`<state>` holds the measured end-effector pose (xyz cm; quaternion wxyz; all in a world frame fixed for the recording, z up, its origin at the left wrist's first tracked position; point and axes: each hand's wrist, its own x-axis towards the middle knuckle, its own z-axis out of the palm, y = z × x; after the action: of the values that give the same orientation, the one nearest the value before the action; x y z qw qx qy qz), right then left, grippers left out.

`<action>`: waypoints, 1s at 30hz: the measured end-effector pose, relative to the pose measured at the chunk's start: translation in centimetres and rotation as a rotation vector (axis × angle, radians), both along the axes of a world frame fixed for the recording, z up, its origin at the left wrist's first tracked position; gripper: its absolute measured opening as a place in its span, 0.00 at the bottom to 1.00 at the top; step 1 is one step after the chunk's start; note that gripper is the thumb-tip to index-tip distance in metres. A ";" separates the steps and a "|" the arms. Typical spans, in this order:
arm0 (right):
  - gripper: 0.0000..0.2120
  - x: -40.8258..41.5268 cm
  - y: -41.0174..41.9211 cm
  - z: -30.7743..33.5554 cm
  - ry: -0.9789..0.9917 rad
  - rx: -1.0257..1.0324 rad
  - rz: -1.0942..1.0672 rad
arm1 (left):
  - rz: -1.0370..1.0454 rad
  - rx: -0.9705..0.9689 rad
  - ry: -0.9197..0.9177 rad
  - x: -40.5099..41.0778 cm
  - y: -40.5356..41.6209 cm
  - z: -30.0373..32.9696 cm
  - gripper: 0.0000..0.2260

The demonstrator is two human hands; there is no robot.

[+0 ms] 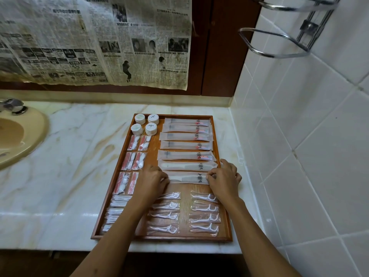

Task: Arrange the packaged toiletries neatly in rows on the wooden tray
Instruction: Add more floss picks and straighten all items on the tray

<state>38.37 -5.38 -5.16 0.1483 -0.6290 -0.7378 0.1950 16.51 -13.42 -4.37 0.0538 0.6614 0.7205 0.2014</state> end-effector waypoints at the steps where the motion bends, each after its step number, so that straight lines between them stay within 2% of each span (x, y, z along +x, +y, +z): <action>1: 0.07 0.2 -0.1 0.0 0.024 -0.003 -0.014 | 0.003 0.006 -0.017 0.0 -0.1 0.1 0.05; 5: 0.05 1.6 -1.3 -0.1 0.144 -0.026 -0.026 | 0.004 -0.001 -0.127 -0.1 -1.3 0.5 0.07; 8: 0.04 2.9 -2.5 -0.4 0.174 -0.066 0.011 | -0.056 -0.077 -0.123 0.2 -2.4 0.3 0.07; 17: 0.05 3.1 -3.2 -0.5 0.067 -0.091 0.092 | -0.067 -0.181 -0.078 0.3 -3.2 0.1 0.07; 30: 0.05 2.0 -2.8 -0.8 0.028 -0.064 0.056 | -0.097 -0.114 -0.037 0.5 -2.5 0.1 0.08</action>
<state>40.35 -8.20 -6.01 0.1329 -0.6096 -0.7464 0.2315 17.02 -15.88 -4.22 0.1144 0.6876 0.6968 0.1691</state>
